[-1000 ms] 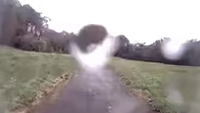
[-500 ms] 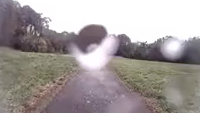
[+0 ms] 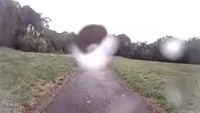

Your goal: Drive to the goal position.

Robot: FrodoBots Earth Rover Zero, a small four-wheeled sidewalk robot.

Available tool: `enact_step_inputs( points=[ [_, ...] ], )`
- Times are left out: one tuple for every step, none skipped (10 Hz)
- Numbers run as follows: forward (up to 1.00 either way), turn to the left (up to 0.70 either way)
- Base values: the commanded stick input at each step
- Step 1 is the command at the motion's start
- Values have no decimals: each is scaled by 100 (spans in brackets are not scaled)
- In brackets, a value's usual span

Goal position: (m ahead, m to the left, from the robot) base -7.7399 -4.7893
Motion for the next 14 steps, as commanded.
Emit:
enact_step_inputs(
  points=[
    [85,0],
    [85,0],
    [85,0],
    [85,0],
    [85,0],
    [85,0],
    [85,0],
    [85,0],
    [85,0],
    [85,0],
    [85,0],
    [85,0],
    [85,0],
    [85,0]
  ],
)
